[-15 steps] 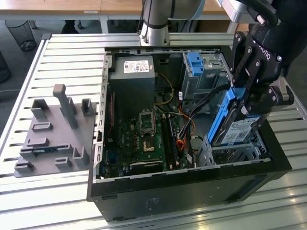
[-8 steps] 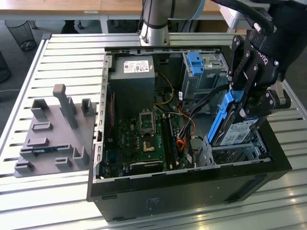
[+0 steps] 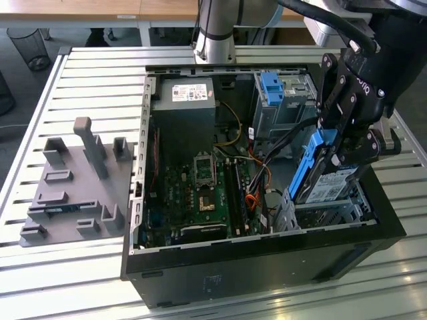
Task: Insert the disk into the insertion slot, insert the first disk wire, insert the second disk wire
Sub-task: 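Insert the disk into the insertion slot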
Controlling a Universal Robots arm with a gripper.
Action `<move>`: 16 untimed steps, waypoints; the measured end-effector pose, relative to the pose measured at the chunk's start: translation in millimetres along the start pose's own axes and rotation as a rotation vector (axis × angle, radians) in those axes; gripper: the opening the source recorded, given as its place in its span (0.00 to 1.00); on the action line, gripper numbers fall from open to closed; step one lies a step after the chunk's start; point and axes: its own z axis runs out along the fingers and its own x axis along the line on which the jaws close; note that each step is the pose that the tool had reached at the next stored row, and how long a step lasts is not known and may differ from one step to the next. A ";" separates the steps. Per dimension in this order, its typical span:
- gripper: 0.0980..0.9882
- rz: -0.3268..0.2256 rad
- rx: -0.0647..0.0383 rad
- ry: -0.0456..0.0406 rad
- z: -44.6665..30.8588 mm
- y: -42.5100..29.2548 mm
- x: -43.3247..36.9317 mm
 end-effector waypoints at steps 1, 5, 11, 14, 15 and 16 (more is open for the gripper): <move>0.30 0.000 0.000 0.0000 0.3 0.0 0.0; 0.30 0.000 0.000 0.0000 1.5 0.0 0.0; 0.30 0.000 0.000 0.0000 3.1 0.0 0.0; 0.30 0.000 0.000 0.0000 3.9 0.0 0.0; 0.30 0.000 0.000 0.0000 4.2 -0.1 0.0; 0.30 0.000 0.000 0.0000 4.4 -0.1 0.0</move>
